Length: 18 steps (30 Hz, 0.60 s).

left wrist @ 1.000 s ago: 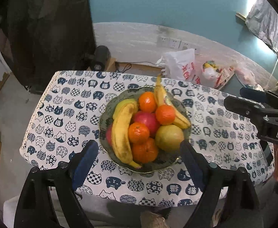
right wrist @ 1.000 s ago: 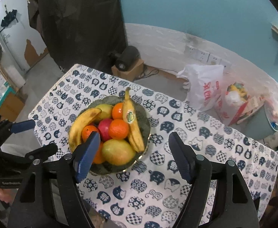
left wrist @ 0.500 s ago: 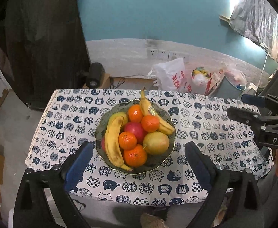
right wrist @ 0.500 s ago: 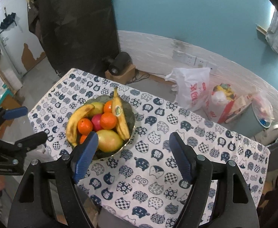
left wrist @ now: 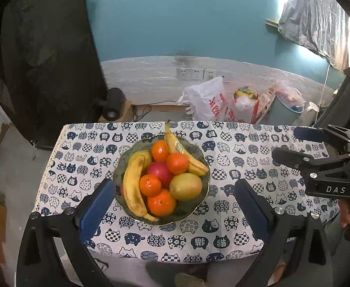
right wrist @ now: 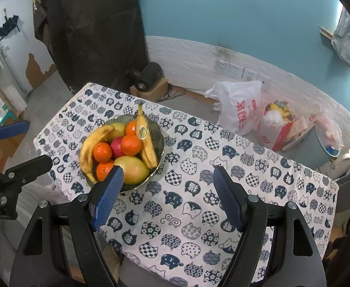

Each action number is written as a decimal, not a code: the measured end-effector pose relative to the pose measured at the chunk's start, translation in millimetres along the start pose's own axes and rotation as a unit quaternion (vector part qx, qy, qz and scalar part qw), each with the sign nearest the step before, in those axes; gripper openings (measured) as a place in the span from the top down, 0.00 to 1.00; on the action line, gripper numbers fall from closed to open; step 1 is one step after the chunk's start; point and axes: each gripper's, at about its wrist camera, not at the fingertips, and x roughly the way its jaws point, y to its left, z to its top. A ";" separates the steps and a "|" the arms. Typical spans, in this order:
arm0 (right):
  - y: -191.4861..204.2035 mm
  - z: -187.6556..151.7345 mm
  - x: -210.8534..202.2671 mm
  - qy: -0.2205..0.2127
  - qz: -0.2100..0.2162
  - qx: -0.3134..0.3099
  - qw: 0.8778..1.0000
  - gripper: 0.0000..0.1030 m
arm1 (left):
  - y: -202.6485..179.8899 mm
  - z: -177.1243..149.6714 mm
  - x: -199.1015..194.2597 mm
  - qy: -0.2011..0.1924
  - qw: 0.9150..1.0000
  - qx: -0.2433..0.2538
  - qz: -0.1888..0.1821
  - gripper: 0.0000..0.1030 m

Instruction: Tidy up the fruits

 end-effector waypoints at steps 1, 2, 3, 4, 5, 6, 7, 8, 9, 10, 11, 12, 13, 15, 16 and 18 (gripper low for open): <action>-0.9 0.1 -0.1 0.000 0.000 0.001 1.000 0.26 | -0.8 0.1 0.2 0.000 1.000 0.000 0.000 0.03; -1.9 0.3 -0.3 -0.001 0.000 0.002 1.000 0.26 | -1.2 0.3 0.4 0.001 1.000 0.001 0.000 0.03; -3.2 0.3 0.0 -0.001 0.001 0.003 1.000 0.26 | -1.7 0.5 0.8 0.002 1.000 0.001 0.000 0.03; -3.7 0.2 0.1 -0.001 0.001 0.002 1.000 0.26 | -2.3 0.7 1.2 0.003 1.000 0.001 0.000 0.03; -3.4 0.1 0.1 -0.001 0.000 0.002 1.000 0.26 | -2.2 0.6 1.9 0.004 1.000 0.001 0.001 0.03; -3.5 0.2 0.0 0.000 0.000 0.002 1.000 0.26 | -2.6 0.5 2.6 0.006 1.000 0.002 0.001 0.03; -3.3 0.3 0.3 0.001 0.000 0.001 1.000 0.26 | -2.7 0.6 2.9 0.007 1.000 0.002 0.001 0.03; -3.2 0.5 0.6 0.001 0.000 0.001 1.000 0.26 | -3.1 0.5 3.0 0.007 1.000 0.002 0.001 0.03; -2.9 0.5 0.4 0.001 0.000 0.000 1.000 0.26 | -3.7 0.4 2.8 0.007 1.000 0.002 0.001 0.03; -1.8 0.6 0.5 0.001 0.001 -0.001 1.000 0.26 | -4.5 0.7 2.2 0.006 1.000 0.003 0.000 0.03; -1.2 0.7 0.4 0.000 0.000 -0.001 1.000 0.26 | -4.9 0.6 1.8 0.006 1.000 0.003 0.000 0.03; -0.8 0.9 -0.1 0.000 0.000 -0.002 1.000 0.26 | -5.8 0.7 1.2 0.005 1.000 0.005 0.000 0.03; -0.1 0.6 0.3 0.000 0.000 -0.002 1.000 0.26 | -6.4 0.6 0.9 0.005 1.000 0.007 0.000 0.03; 0.2 0.7 0.2 0.000 0.000 -0.002 1.000 0.26 | -7.6 -0.1 0.8 0.005 1.000 0.010 0.002 0.03; 0.7 0.7 0.3 0.000 0.001 -0.002 1.000 0.26 | -7.8 -0.3 1.0 0.005 1.000 0.010 0.002 0.03; 1.5 0.8 -0.5 -0.001 0.002 -0.003 1.000 0.26 | -7.7 -0.9 1.2 0.007 1.000 0.009 0.002 0.03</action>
